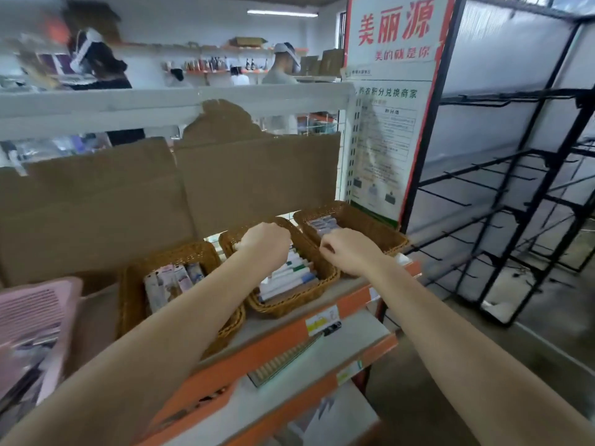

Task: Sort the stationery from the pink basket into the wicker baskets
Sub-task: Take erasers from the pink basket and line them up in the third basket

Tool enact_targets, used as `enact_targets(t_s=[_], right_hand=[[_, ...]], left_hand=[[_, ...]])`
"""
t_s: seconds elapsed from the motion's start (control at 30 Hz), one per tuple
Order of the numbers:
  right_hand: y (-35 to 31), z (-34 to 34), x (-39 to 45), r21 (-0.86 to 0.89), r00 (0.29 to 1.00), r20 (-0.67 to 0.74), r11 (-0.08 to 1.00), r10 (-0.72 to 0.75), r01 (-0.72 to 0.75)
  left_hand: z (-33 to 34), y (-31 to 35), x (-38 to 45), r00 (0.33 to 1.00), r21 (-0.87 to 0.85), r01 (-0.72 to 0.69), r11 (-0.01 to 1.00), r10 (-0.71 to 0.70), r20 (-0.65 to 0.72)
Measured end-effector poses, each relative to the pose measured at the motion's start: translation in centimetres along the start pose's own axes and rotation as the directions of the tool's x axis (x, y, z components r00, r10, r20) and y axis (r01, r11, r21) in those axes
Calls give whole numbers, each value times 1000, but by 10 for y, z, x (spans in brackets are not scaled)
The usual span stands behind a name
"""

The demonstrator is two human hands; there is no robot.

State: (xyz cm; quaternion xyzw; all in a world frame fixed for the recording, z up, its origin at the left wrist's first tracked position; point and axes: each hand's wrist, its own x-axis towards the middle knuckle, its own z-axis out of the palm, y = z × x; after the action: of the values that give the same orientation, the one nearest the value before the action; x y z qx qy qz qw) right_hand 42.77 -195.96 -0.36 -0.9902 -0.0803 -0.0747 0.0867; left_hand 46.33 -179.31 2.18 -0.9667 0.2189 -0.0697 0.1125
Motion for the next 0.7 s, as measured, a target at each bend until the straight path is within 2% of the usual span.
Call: enact_targets(t_s=[0.13,0.23,0.4,0.53,0.7], right_hand=[[50,2,17,13,998,-47,999,38,-38],[85,7,37,-24,999,-29,999,42,-43],[136,15,65,-40,998,39,998,44,-43],[167,26,76,-38,993,114,999,11,-7],[194,39,89,-32,973,208,993,-105,114]], left_hand=[[2,37,57,1000,-60,-28,998,28,-8],[8,62,102,999,-127,-32,991,31,-7],[16,105,155,995,-140,-100,985,94,-44],[35,131,182,992,-187,-97,978,109,59],[63,159,198,973,-234,59,970,-3,229]])
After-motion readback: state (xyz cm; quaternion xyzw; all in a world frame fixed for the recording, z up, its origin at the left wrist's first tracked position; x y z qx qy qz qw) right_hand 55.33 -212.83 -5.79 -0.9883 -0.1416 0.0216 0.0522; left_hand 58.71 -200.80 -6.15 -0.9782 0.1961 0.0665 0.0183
